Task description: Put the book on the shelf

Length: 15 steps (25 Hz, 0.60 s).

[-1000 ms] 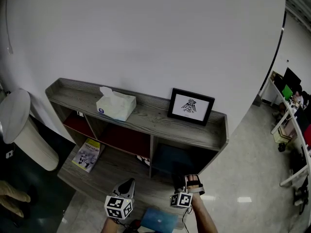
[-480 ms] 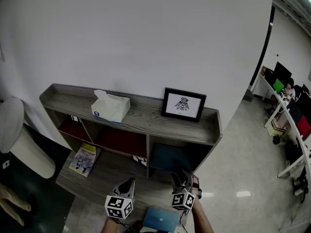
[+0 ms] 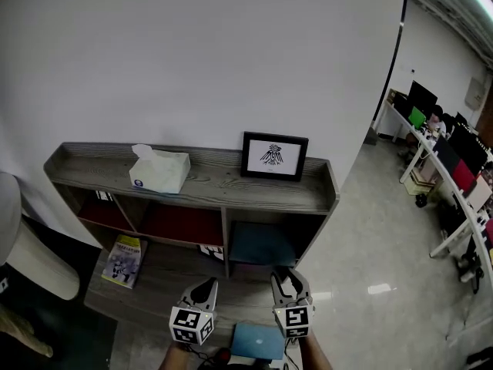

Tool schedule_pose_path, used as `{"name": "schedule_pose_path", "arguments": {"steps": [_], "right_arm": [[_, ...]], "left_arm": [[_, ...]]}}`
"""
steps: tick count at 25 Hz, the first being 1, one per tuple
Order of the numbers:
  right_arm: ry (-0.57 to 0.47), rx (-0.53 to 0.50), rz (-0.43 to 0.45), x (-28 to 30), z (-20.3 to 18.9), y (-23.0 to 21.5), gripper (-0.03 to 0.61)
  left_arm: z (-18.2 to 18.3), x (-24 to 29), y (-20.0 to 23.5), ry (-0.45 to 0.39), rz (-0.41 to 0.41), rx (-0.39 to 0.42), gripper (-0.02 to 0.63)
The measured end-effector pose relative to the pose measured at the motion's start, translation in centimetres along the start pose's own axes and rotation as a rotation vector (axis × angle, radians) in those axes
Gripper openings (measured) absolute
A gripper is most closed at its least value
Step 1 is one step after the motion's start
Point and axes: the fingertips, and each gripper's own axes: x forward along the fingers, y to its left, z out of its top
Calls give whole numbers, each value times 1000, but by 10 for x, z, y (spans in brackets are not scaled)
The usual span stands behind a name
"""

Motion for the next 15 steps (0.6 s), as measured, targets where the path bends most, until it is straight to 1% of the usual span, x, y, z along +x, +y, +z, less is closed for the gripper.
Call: {"name": "schedule_pose_path", "arguments": {"steps": [4, 7, 12, 15], "right_arm": [[-29, 136, -67, -19, 4, -1, 145], [-32, 203, -131, -35, -1, -1, 115], [-43, 265, -238, -66, -6, 3, 74], [-64, 267, -307, -87, -4, 7, 58]], "left_arm": [[2, 1, -4, -3, -64, 23, 6], [3, -1, -9, -2, -117, 41, 6], [2, -6, -14, -3, -203, 64, 6], [2, -10, -19, -6, -250, 82, 6]]}}
